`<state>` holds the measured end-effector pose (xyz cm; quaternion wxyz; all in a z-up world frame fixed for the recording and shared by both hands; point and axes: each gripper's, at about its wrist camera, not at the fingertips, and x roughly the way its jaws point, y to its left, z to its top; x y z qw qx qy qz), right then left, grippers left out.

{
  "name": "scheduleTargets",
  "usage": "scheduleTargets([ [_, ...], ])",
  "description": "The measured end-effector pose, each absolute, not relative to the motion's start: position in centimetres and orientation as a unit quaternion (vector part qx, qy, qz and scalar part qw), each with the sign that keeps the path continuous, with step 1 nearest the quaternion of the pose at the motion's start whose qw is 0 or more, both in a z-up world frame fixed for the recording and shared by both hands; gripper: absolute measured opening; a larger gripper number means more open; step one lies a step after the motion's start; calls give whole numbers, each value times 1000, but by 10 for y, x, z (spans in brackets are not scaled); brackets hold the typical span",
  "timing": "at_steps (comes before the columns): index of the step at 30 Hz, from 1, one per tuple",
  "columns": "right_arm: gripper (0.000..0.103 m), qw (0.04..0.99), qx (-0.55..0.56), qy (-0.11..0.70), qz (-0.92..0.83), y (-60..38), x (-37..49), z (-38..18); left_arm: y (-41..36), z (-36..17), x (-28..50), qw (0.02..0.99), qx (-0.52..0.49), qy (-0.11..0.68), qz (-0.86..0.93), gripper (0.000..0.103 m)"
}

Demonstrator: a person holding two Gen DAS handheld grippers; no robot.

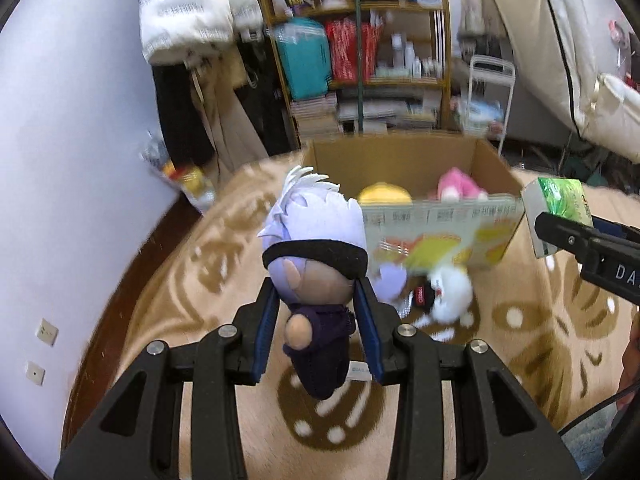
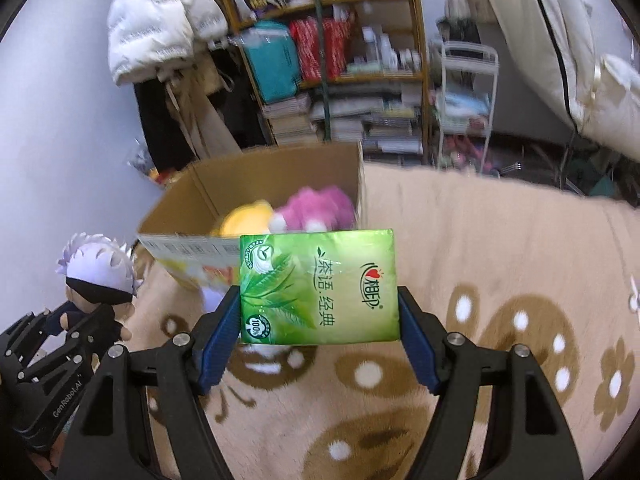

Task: Organize soft objects
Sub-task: 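Lift the doll and green tissue pack with both tools over the box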

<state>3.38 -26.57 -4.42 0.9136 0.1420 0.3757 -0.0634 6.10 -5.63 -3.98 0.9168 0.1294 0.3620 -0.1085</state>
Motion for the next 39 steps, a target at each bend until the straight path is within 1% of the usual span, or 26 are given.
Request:
scheduleTargets([
  [7,78,939,112,322,-55,-257,39,-11,-55,-4,57,946,132,280,-98,37],
  [12,78,947,92,304,-50,-258,51,6,-58,15,68,953,125,251,-112,37],
  [17,78,953,81,290,-40,-261,70,19,-68,28,79,959,152,210,-112,38],
  [22,78,956,56,285,-41,-267,85,23,-79,33,98,960,163,201,-111,38],
  [29,78,952,73,295,-32,-277,104,4,-91,21,118,960,167,195,-111,38],
  [39,78,941,91,325,-26,-283,120,-31,-92,-14,145,954,145,232,-119,38],
])
